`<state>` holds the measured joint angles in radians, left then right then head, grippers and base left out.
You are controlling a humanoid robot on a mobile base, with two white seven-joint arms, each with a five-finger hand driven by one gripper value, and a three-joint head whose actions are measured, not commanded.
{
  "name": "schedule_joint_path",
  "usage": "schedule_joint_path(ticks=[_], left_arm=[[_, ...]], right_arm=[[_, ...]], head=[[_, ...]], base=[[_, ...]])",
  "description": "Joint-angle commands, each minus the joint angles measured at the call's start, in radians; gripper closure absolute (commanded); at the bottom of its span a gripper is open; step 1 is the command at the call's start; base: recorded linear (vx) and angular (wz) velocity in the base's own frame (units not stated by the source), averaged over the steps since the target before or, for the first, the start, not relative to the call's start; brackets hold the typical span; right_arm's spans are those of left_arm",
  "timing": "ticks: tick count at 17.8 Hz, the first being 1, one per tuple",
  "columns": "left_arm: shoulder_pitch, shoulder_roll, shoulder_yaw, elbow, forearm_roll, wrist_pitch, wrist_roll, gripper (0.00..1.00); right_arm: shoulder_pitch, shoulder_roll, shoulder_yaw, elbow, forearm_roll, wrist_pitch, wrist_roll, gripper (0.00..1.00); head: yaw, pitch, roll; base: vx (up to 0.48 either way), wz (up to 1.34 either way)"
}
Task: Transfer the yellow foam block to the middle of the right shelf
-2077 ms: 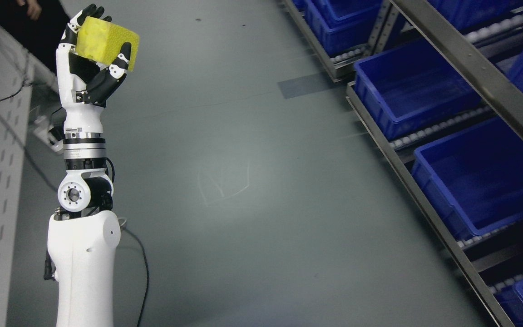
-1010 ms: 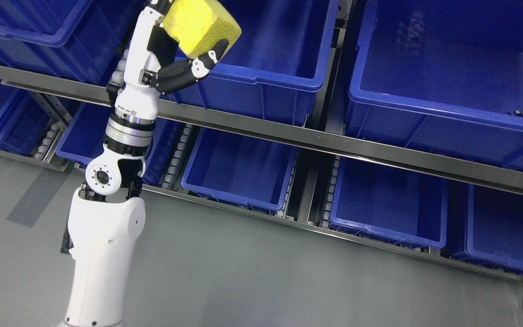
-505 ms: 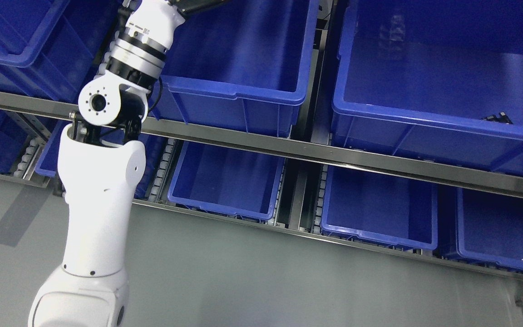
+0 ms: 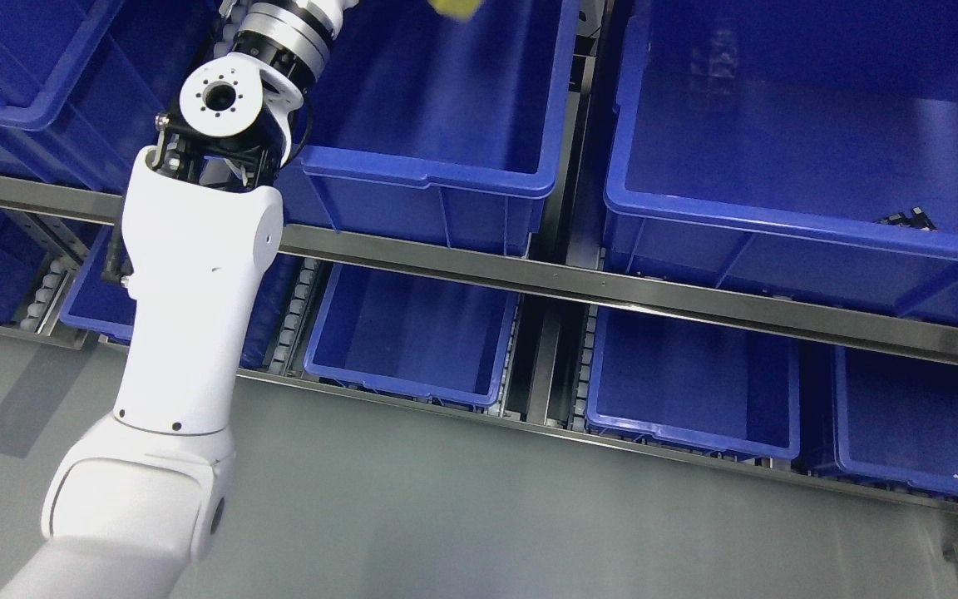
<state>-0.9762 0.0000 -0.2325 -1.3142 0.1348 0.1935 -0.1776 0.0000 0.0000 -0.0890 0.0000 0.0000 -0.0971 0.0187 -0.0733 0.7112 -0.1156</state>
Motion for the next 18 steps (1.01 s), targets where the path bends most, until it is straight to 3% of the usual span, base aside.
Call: schedule_joint_path(ticks=[1, 2, 9, 12, 18], left_arm=[[-0.007, 0.017, -0.082, 0.152, -0.018, -0.2, -0.01, 0.0], [0.037, 0.017, -0.08, 0.098, -0.018, -0.247, -0.008, 0.0], [0.264, 0.017, -0.051, -0.27, -0.018, -0.24, 0.001, 0.0], [0.387, 0.017, -0.05, -0.357, -0.018, -0.126, 0.001, 0.0], [0.433, 0.017, 0.022, -0.396, -0.018, -0.124, -0.01, 0.0]], right_arm=[[-0.002, -0.017, 0.0, -0.017, 0.0, 0.0, 0.0, 0.0], [-0.002, -0.017, 0.0, -0.017, 0.0, 0.0, 0.0, 0.0], [-0.002, -0.017, 0.0, -0.017, 0.0, 0.0, 0.0, 0.0], [-0.003, -0.017, 0.0, -0.017, 0.0, 0.0, 0.0, 0.0], [-0.002, -0.017, 0.0, -0.017, 0.0, 0.0, 0.0, 0.0]], head=[[0.0, 0.0, 0.0], [0.0, 0.0, 0.0], [0.0, 0.0, 0.0], [0.0, 0.0, 0.0], [0.0, 0.0, 0.0]], base=[[0.0, 0.0], [0.0, 0.0], [-0.003, 0.0], [0.0, 0.0], [0.0, 0.0]])
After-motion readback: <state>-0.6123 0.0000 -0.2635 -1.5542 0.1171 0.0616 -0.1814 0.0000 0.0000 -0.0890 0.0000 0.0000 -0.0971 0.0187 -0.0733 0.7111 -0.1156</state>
